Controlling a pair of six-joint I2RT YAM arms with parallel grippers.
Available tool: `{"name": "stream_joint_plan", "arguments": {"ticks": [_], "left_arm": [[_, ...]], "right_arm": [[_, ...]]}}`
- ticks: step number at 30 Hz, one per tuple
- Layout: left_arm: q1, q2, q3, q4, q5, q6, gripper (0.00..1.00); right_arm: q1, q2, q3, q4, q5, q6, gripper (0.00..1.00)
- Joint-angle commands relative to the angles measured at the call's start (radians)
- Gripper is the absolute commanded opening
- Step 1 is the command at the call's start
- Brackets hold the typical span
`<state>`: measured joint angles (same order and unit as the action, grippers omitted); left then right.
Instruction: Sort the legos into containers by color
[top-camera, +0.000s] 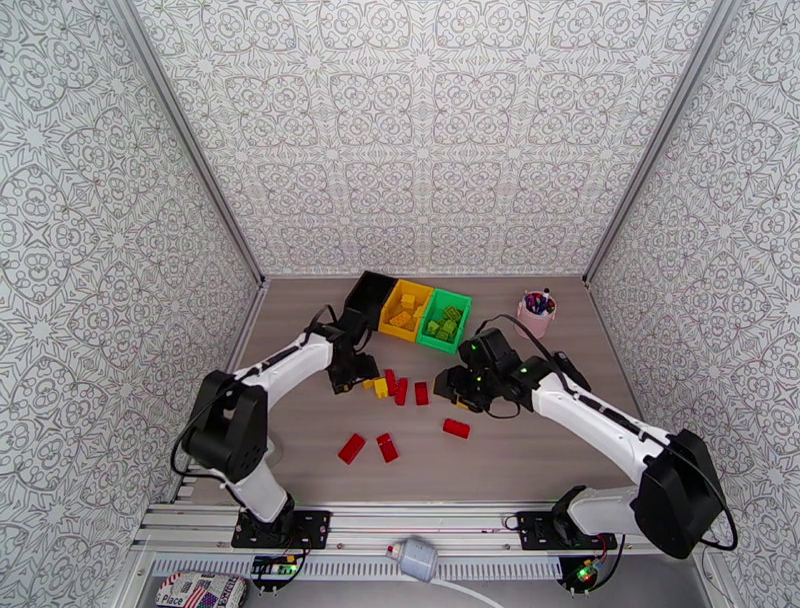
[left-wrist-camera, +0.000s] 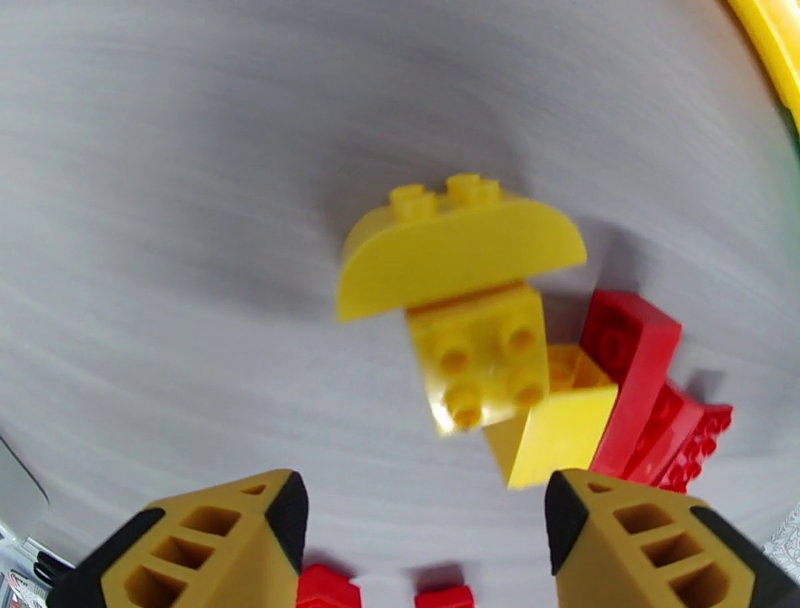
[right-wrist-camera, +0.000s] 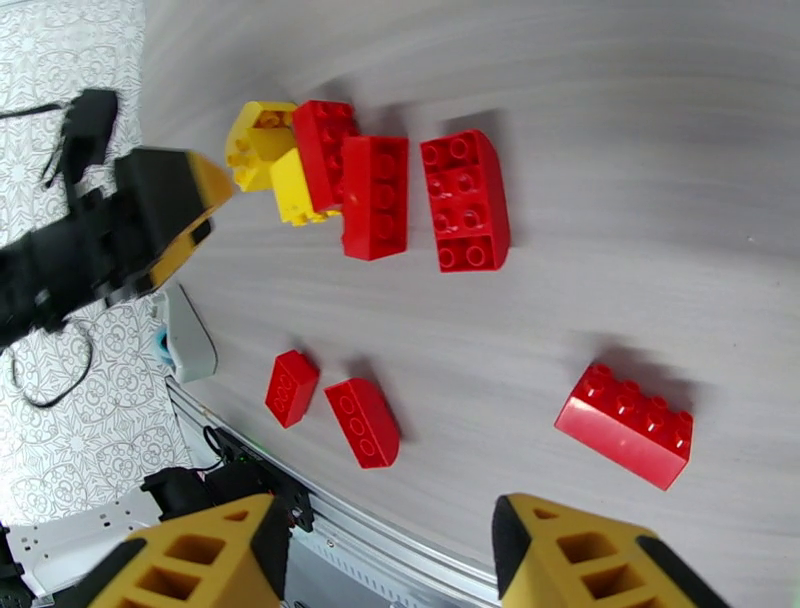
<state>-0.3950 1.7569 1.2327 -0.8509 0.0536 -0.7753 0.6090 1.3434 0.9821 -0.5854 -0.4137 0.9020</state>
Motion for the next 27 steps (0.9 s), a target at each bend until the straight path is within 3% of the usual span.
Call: {"name": "stream_joint_plan", "arguments": {"ticks": [1,13,22,27], "left_arm": [[0.001,0.045,0.052,-0.013,-0.008,-0.016,0.67],[0.013,0.148,0.107,-0.015,0.022,-0.005,0.55],[0.012,0.096,0.051,0.004,0.024,-0.011,0.36],[0.018,0.034,0.044,-0.004,0.035,-0.01,0.32]], "right_arm": [[0.005,-0.021,-0.006,-0.014,0.029,0.01,0.59],[0.005,0.007,0.012,-0.011,0.032,0.006,0.59],[0.004,0.043,0.018,0.019,0.012,0.013,0.59],[0.004,0.077,0.04,0.036,-0.003,0.011,0.59]]}}
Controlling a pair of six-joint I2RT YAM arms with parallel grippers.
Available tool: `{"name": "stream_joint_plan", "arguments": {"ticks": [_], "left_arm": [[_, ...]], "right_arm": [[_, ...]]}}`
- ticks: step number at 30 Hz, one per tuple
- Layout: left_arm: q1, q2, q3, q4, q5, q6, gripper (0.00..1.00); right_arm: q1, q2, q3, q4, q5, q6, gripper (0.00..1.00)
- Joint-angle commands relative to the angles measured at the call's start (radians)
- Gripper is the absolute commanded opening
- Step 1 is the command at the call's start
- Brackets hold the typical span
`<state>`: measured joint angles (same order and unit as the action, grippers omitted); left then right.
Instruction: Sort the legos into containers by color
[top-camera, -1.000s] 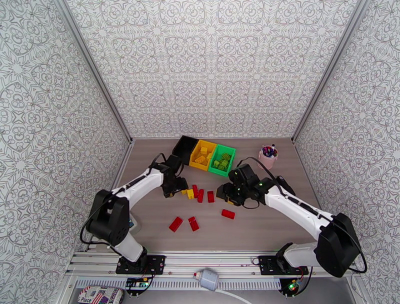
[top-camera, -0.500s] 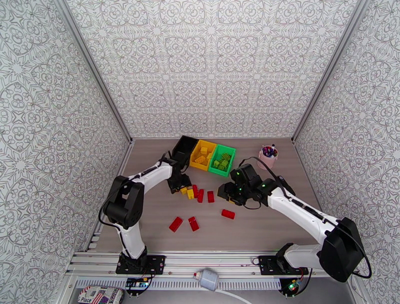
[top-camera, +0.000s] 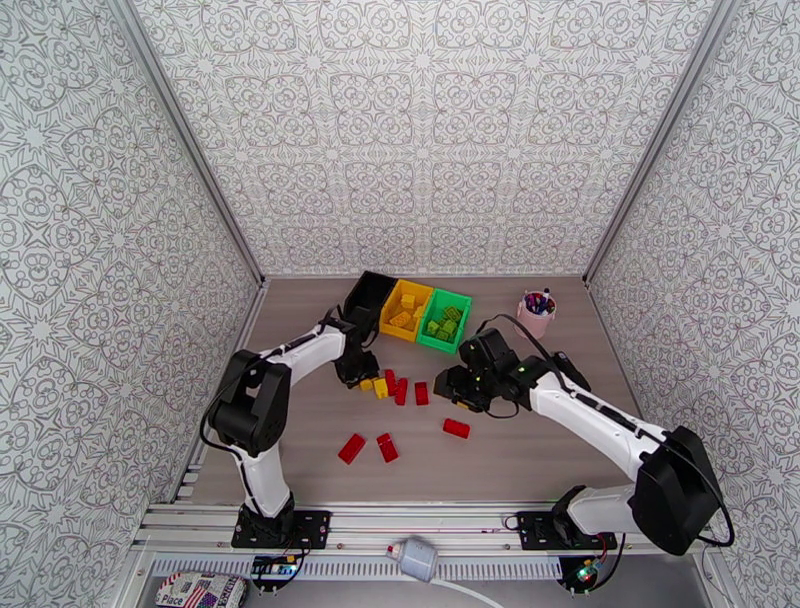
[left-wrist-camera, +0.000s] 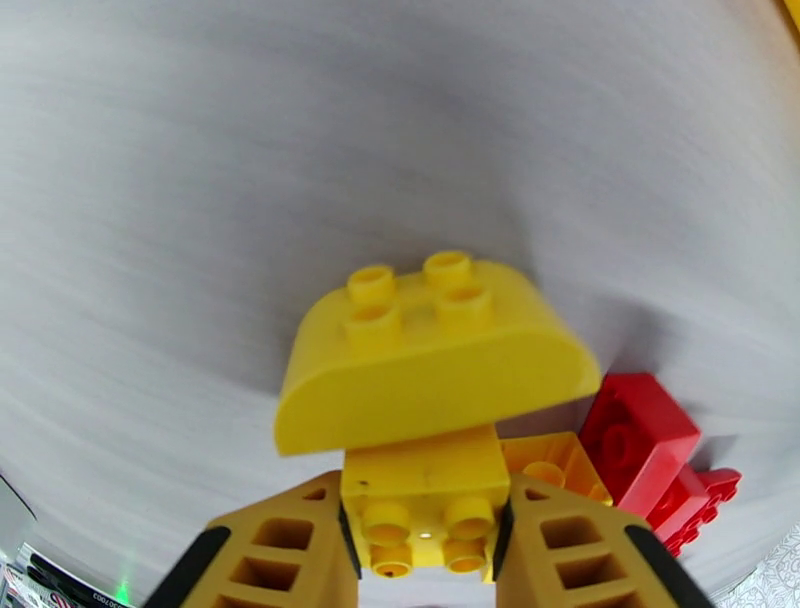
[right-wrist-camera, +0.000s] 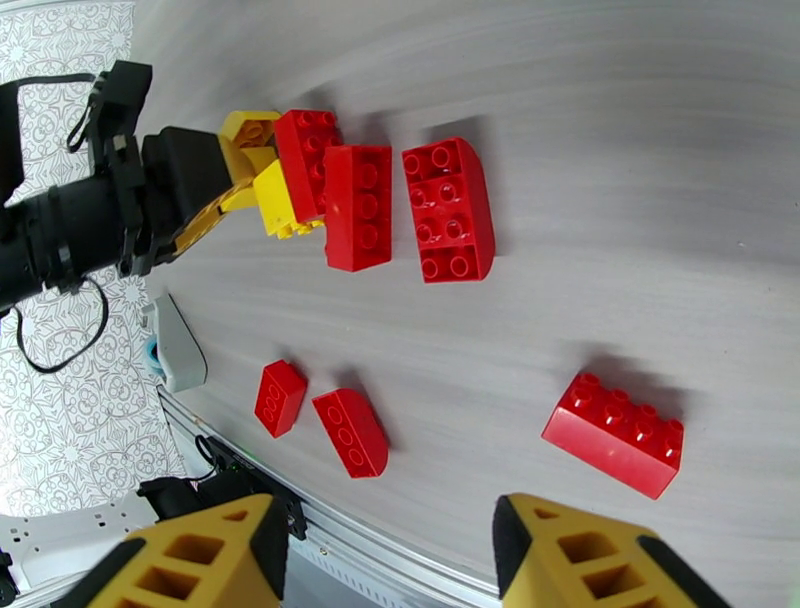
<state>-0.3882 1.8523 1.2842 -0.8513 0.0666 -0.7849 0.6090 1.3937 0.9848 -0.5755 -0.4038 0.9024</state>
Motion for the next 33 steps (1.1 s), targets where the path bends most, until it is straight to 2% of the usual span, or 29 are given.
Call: {"name": "stream_joint_plan", "arguments": {"ticks": [1,7,15,20,25,33], "left_arm": [[0.012,-0.077,-0.006,-0.004,0.028,-0.001,0.32],[0.041,-0.172,-0.031,0.073,0.128,-0.012,0.31],[0.1,-0.247,-0.148,0.414,0.423,-0.148,0.32],[0.107,-0.197,-0.143,0.597,0.549,-0.235,0.32],[0.122,-0.129,-0.09,0.696,0.593,-0.29,0.32],[0.172,0.049,0.084,0.768,0.638,-0.352,0.35]], "right_arm": [[0.004,0.035,0.045,0.027,-0.016,0.011,0.59],[0.004,0.118,0.122,0.04,-0.045,0.0,0.59],[0.005,0.276,0.298,0.04,-0.096,-0.01,0.56],[0.004,0.401,0.451,0.011,-0.117,-0.017,0.55],[-0.007,0.514,0.612,-0.041,-0.149,-0.03,0.55],[-0.088,0.585,0.733,-0.043,-0.206,-0.023,0.55]]}}
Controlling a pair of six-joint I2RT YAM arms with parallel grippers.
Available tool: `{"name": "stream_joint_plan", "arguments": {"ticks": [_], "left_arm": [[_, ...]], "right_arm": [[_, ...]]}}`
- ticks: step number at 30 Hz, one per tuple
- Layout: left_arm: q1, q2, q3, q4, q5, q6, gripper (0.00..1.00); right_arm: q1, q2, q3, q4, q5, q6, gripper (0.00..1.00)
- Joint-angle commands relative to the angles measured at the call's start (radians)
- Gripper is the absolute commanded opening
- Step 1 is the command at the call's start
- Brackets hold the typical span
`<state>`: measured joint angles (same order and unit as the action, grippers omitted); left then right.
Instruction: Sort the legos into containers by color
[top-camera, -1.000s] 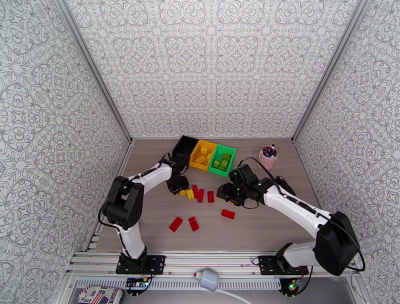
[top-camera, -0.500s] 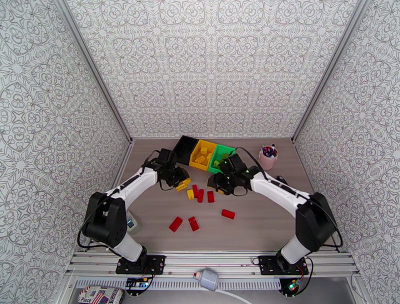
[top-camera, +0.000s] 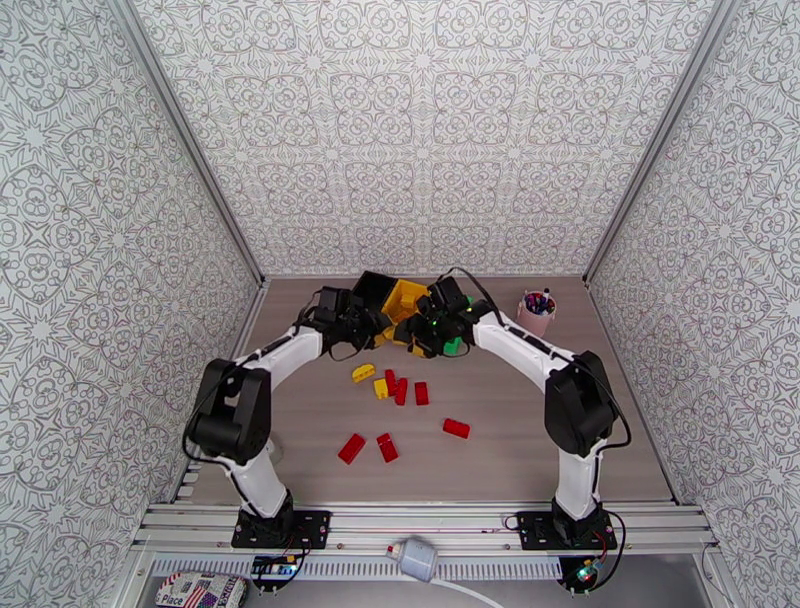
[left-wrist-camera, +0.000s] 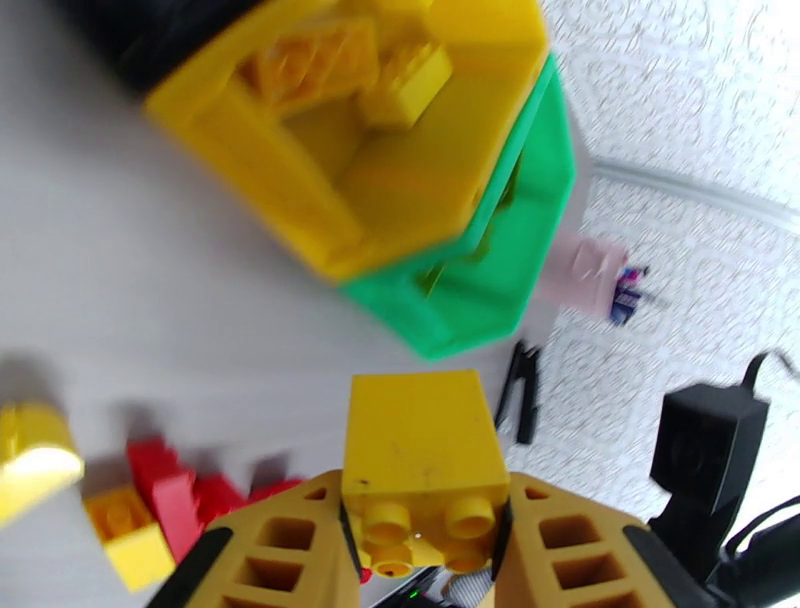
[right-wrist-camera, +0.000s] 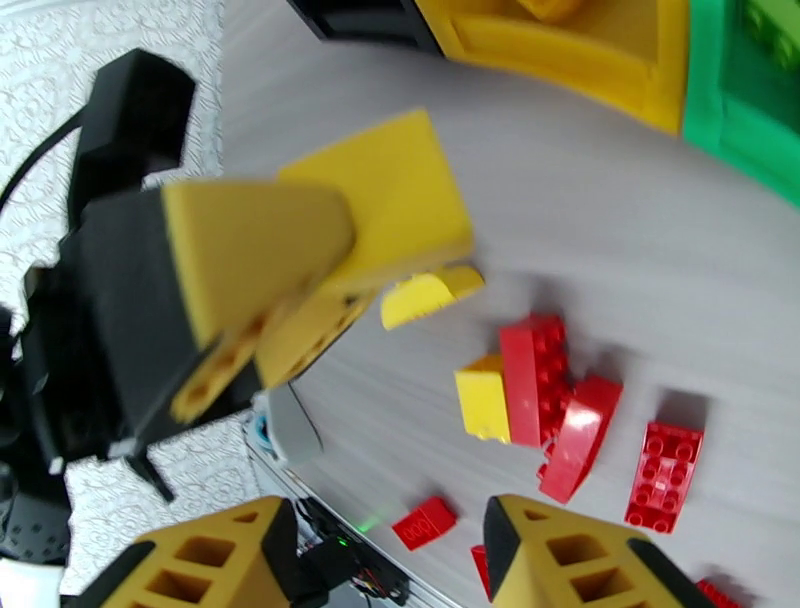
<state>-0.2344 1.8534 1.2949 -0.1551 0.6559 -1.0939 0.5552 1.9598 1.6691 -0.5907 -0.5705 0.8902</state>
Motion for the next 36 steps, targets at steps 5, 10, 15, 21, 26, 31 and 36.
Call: {"name": "stream_joint_plan", "arguments": {"ticks": [5,10,15,21,26,31,36], "left_arm": [[0.027,0.187,0.258,0.064,0.063,-0.063,0.36],[0.022,0.314,0.439,0.051,0.07,-0.098,0.51],[0.018,0.35,0.524,0.015,0.056,-0.085,0.69],[0.012,0.286,0.503,-0.062,0.019,-0.009,0.73],[-0.002,0.175,0.467,-0.256,-0.084,0.153,0.75],[-0.02,0.049,0.419,-0.555,-0.329,0.306,0.81],[-0.035,-0.059,0.311,-0.709,-0.514,0.367,0.87]], "right_arm": [[-0.092,0.025,0.061,-0.041,-0.054,-0.018,0.55],[-0.136,0.018,0.054,-0.057,-0.064,-0.028,0.55],[-0.157,-0.001,0.042,-0.082,-0.057,-0.057,0.56],[-0.157,-0.051,-0.014,-0.093,-0.039,-0.081,0.58],[-0.154,-0.107,-0.087,-0.09,-0.019,-0.098,0.59],[-0.144,-0.144,-0.132,-0.114,0.001,-0.125,0.59],[-0.109,-0.183,-0.169,-0.133,0.028,-0.149,0.59]]}}
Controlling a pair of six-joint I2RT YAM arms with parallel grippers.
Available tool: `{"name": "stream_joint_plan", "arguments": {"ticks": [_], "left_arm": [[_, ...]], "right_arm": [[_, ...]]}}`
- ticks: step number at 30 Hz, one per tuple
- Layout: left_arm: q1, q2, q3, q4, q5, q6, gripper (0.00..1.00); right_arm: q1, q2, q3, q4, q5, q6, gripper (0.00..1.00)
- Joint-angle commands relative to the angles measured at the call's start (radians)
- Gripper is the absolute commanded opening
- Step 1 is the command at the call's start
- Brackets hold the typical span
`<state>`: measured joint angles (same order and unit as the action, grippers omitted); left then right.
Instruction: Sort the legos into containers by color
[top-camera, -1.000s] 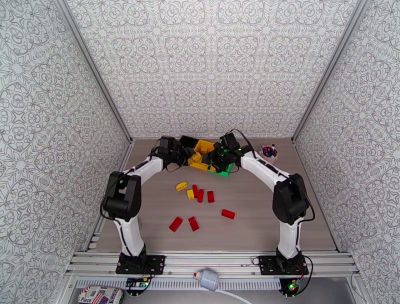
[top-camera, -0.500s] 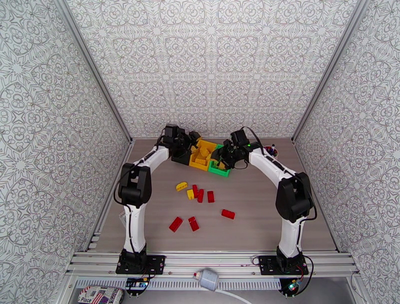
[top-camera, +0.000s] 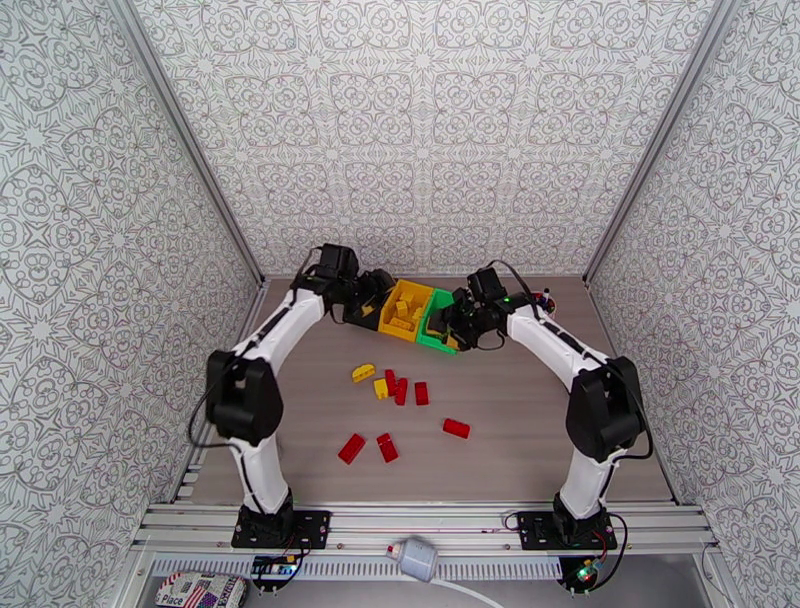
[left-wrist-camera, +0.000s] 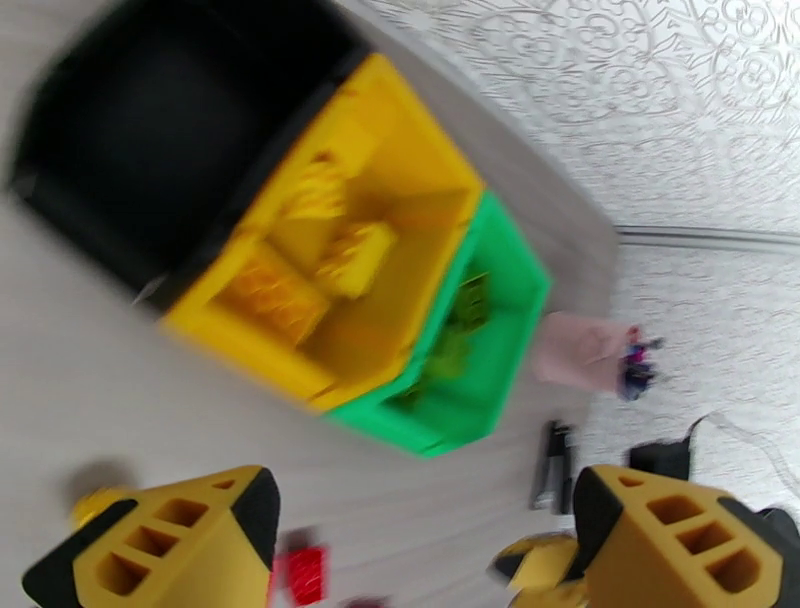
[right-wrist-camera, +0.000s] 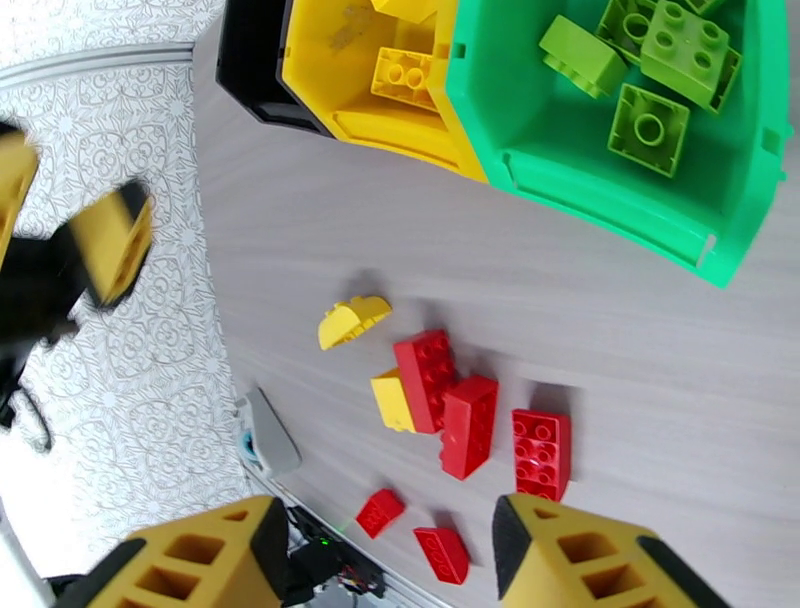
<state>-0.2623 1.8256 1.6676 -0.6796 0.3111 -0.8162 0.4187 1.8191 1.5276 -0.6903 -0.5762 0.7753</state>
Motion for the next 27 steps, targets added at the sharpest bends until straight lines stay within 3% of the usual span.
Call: {"name": "stream_joint_plan", "arguments": {"ticks": [1,8,14,27], "left_arm": [[-0.01,-0.052,-0.09,-0.203,-0.199,0.096,0.89],[-0.009,-0.128,-0.284,-0.241,-0.259,0.121,0.9],[-0.015,-0.101,-0.371,-0.223,-0.238,0.102,0.89],[-0.063,0.133,-0.241,-0.226,-0.203,0.1,0.89]], "right_arm": [[0.036,-0.051,-0.036,-0.036,0.042,-0.039,0.6],[0.103,-0.102,-0.105,-0.049,0.081,-0.048,0.6],[0.141,-0.141,-0.168,-0.043,0.107,-0.038,0.6],[0.154,-0.14,-0.167,-0.048,0.122,-0.041,0.62]]}}
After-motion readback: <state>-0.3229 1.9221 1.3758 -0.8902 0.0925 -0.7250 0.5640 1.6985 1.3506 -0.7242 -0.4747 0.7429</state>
